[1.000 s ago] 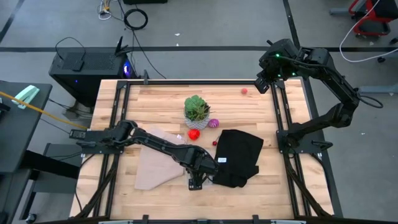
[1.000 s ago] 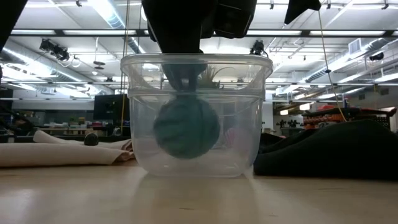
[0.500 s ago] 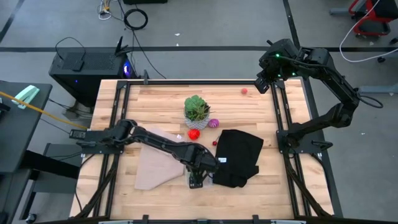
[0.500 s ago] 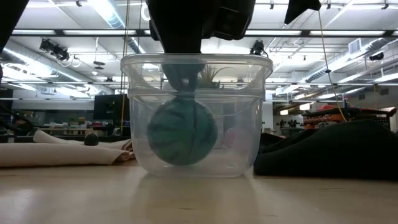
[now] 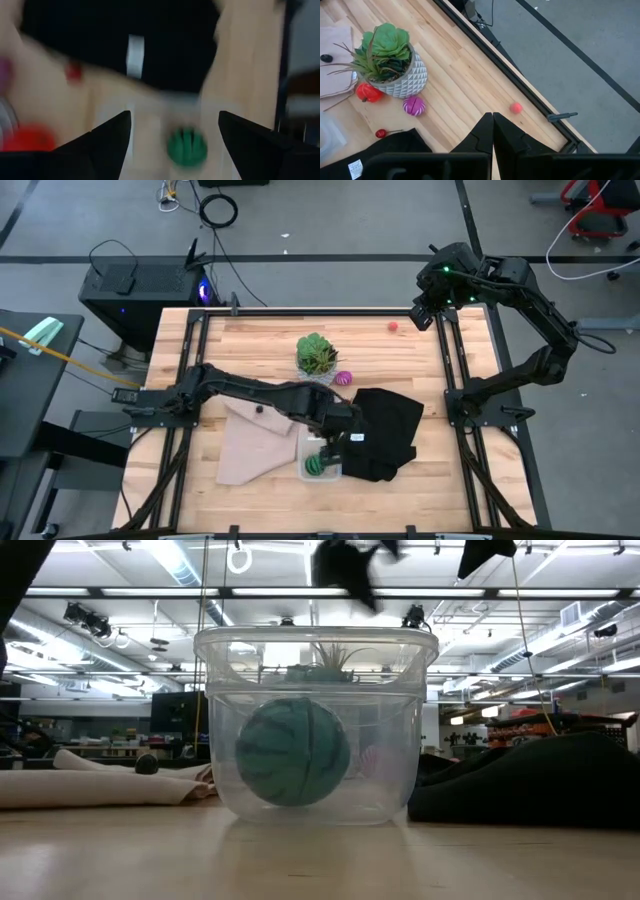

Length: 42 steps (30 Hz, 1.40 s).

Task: Pick and placing Produce into tupperware
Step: Put the pink peach into the transparent container

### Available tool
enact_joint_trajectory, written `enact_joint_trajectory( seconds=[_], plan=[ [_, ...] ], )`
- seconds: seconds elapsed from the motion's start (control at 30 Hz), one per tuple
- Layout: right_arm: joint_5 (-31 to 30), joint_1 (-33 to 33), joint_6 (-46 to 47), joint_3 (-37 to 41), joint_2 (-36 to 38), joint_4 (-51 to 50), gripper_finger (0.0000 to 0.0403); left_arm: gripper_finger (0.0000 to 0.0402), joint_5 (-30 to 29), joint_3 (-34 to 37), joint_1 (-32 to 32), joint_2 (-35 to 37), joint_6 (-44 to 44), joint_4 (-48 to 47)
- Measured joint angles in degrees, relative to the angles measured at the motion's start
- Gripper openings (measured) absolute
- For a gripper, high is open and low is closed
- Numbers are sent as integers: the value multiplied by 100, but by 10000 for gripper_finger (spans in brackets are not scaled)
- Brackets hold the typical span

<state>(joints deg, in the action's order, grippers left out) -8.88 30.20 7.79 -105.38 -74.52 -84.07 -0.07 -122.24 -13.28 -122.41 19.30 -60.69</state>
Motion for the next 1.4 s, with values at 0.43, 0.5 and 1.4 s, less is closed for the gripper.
enact_joint_trajectory(
  seconds=[0.43,0.5,1.4],
  plan=[
    [-31,18,-106,0,205,-217,14,264,-1382,-126,-102,-4,-206,4072],
    [-52,67,-172,0,292,-227,14,252,-1788,-97,-155,-4,-248,4636],
    [170,974,-350,4,469,-304,14,138,-2693,5563,1065,3728,-578,9690]
  ],
)
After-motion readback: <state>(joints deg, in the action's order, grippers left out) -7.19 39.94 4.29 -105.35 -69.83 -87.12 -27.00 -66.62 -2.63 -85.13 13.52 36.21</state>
